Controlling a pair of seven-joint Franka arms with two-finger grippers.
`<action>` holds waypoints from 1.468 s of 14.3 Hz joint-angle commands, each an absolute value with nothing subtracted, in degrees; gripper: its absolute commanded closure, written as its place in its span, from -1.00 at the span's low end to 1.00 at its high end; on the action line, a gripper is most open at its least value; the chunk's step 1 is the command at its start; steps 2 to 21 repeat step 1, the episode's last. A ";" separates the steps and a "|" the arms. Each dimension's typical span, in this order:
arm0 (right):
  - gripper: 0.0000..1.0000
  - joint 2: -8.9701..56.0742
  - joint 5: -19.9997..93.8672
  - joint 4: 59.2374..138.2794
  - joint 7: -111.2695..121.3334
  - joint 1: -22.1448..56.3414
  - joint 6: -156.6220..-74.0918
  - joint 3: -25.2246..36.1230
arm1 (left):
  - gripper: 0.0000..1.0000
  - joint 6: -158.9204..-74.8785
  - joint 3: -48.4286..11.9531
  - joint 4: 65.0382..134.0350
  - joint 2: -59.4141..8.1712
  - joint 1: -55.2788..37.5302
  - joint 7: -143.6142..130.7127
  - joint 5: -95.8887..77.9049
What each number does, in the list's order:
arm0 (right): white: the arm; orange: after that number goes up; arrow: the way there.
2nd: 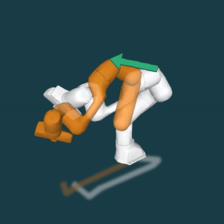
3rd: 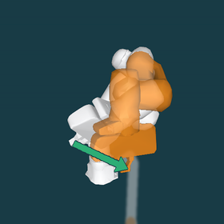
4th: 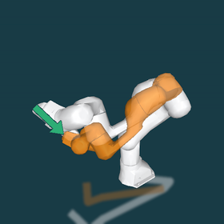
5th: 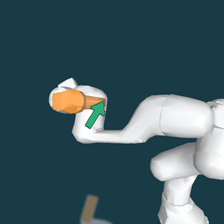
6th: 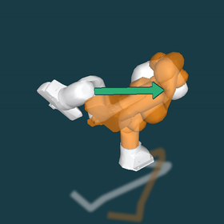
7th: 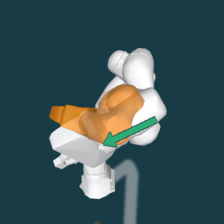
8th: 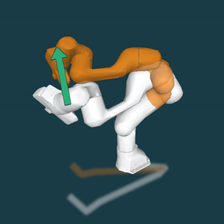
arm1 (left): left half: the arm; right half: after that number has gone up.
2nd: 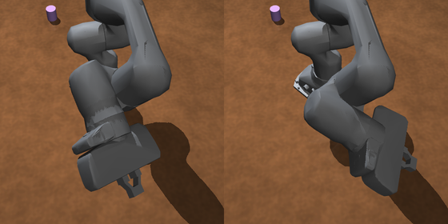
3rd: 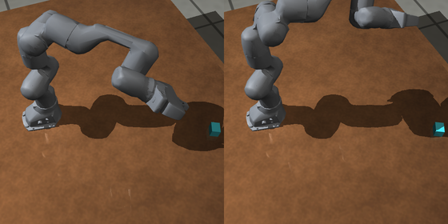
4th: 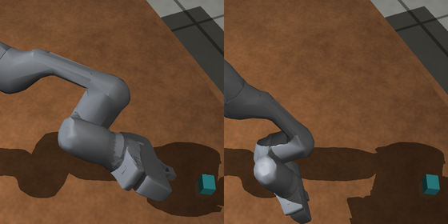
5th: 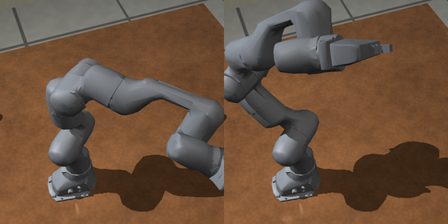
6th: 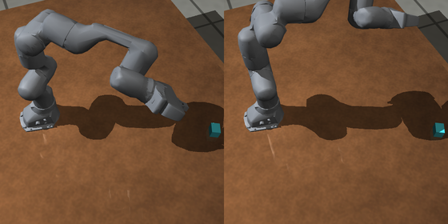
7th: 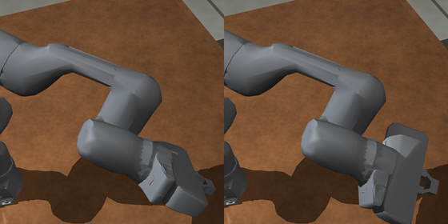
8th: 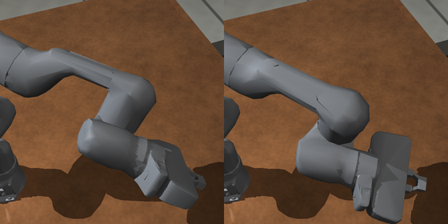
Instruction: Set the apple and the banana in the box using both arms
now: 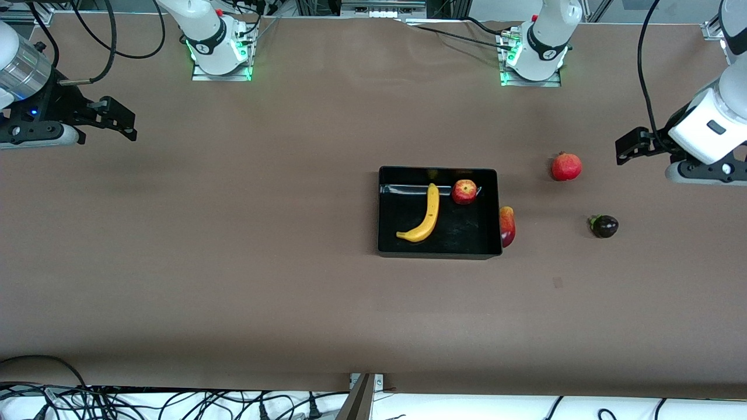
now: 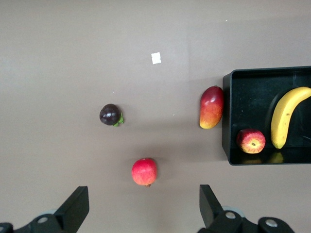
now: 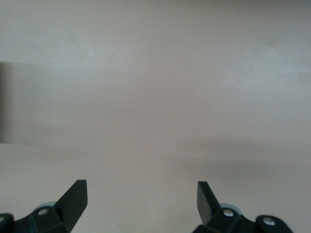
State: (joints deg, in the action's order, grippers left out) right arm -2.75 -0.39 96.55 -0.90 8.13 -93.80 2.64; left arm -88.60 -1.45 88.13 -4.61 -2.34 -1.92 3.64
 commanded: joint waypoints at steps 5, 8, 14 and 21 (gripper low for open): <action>-1.00 -2.46 -0.44 95.45 -1.23 7.38 -93.08 1.93 | -1.00 -88.08 -0.70 90.35 -2.99 -2.72 -2.46 2.90; -1.00 -2.46 -0.44 95.45 -1.23 7.38 -93.08 1.93 | -1.00 -88.08 -0.70 90.35 -2.99 -2.72 -2.46 2.90; -1.00 -2.46 -0.44 95.45 -1.23 7.38 -93.08 1.93 | -1.00 -88.08 -0.70 90.35 -2.99 -2.72 -2.46 2.90; -1.00 -2.46 -0.44 95.45 -1.23 7.38 -93.08 1.93 | -1.00 -88.08 -0.70 90.35 -2.99 -2.72 -2.46 2.90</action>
